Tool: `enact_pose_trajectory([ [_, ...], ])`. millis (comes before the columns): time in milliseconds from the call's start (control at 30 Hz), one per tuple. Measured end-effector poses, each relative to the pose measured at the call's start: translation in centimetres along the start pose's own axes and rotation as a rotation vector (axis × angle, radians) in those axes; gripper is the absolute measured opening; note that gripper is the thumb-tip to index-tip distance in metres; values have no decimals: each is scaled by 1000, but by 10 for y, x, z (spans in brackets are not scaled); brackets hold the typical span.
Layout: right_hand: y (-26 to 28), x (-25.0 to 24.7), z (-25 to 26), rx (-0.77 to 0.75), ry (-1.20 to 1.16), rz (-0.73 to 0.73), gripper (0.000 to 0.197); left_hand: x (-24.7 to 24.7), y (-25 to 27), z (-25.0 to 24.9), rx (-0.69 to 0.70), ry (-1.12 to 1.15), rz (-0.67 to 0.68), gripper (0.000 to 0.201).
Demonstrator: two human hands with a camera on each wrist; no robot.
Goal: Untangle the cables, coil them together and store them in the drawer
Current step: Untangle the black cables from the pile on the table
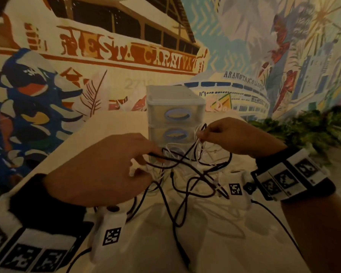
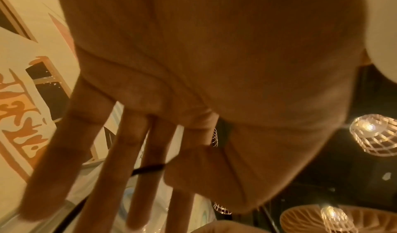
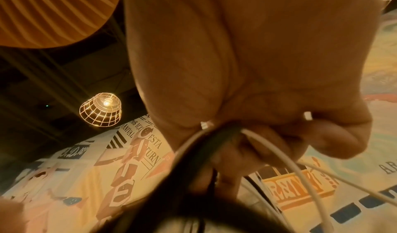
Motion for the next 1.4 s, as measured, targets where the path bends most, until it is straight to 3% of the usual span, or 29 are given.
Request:
enact_pose_trajectory([
  [100, -3, -4, 3, -47, -17, 15, 35, -3, 4, 3, -92, 87, 70, 34],
  [167, -8, -8, 4, -92, -42, 49, 34, -9, 3, 6, -137, 148, 8, 34],
  [300, -14, -21, 18, -181, -73, 122, 27, -20, -5, -4, -100, -18, -155, 53],
  [433, -19, -29, 36, -246, -94, 37, 23, -20, -19, -28, 35, -19, -175, 19],
  [600, -13, -31, 49, -296, -137, 40, 14, -10, -36, -44, 70, 120, -216, 47],
  [733, -5, -38, 54, -332, -141, 87, 13, 2, -39, -46, 91, 127, -217, 55],
  [800, -3, -38, 54, -341, -113, 100, 13, 6, -41, -46, 71, 72, -241, 54],
  [1000, 3, -42, 50, -355, -137, 125, 14, 9, -42, -27, -44, -113, -276, 19],
  [1167, 2, -41, 50, -377, -240, 100, 16, 19, -38, -16, -85, -84, -251, 32],
  [1400, 2, -47, 44, -354, -191, 50, 16, 15, -31, -5, -178, 14, -227, 31],
])
Point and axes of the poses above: each hand's wrist, its own y-axis away from the middle knuckle, its own x-axis out of the palm, z = x × y, the point moved 4 cm from there along -y, towards the middle knuckle, and after that the axes turned 13 degrees about -x, right-handed, at the moved point
